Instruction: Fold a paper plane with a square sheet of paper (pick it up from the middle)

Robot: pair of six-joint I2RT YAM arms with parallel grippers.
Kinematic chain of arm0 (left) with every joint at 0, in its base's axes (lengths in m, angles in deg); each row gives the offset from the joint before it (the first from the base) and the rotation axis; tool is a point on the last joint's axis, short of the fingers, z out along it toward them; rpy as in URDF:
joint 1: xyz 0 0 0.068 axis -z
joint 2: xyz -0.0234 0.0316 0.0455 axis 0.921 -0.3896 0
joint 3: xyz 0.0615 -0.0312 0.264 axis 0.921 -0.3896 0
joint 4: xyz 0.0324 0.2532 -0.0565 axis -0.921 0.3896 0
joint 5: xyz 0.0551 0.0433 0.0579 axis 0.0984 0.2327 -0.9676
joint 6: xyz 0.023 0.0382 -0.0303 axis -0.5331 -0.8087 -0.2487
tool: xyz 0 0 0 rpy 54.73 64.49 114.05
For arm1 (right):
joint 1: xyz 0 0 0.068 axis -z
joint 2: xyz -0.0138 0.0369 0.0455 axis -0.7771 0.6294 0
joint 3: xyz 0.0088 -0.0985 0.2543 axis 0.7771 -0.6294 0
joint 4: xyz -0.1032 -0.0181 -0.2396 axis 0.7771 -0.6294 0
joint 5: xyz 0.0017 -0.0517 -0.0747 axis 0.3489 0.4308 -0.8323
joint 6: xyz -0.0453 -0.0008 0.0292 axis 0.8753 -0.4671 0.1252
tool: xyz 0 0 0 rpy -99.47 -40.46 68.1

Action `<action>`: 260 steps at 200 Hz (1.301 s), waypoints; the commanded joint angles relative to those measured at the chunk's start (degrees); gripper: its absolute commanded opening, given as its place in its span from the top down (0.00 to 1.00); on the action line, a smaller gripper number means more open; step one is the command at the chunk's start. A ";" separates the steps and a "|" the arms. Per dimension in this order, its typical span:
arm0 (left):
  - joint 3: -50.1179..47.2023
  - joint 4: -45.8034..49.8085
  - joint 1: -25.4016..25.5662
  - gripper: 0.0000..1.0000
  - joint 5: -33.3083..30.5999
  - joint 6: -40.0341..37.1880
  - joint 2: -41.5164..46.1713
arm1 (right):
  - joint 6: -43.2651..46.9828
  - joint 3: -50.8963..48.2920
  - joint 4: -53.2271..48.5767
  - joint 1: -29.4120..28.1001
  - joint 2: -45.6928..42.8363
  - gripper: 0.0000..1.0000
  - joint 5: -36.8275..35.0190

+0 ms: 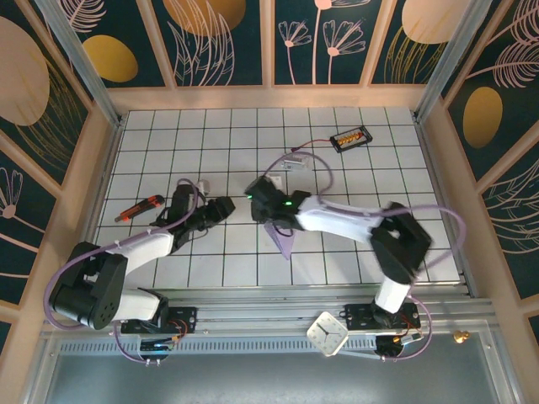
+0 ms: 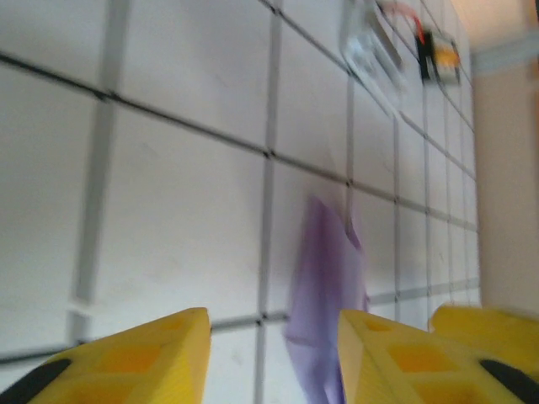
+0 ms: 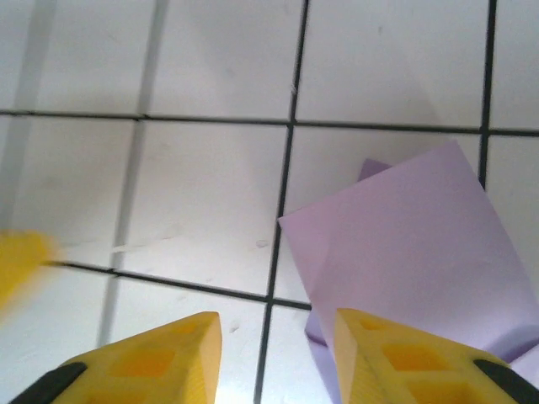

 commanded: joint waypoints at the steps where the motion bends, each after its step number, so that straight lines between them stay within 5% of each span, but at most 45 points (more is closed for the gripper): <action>1: 2.50 -3.50 5.67 0.64 5.04 3.68 -2.46 | 2.05 -10.17 6.93 5.77 -8.83 0.62 11.23; 41: 6.69 -8.95 11.19 0.80 7.78 7.16 -9.36 | 3.23 -23.88 13.67 11.58 -15.55 0.78 18.13; 68: 11.08 -8.19 11.92 0.86 9.58 6.10 -16.26 | 1.72 -27.51 19.73 11.34 -12.70 0.87 21.87; 120: 17.75 -1.31 10.93 0.95 9.40 -0.79 -27.10 | -2.26 -28.47 26.60 7.63 -7.08 0.92 22.82; 260: 31.51 13.36 5.06 0.93 11.06 -18.86 -37.79 | -11.22 -23.09 36.66 1.89 3.15 0.93 21.19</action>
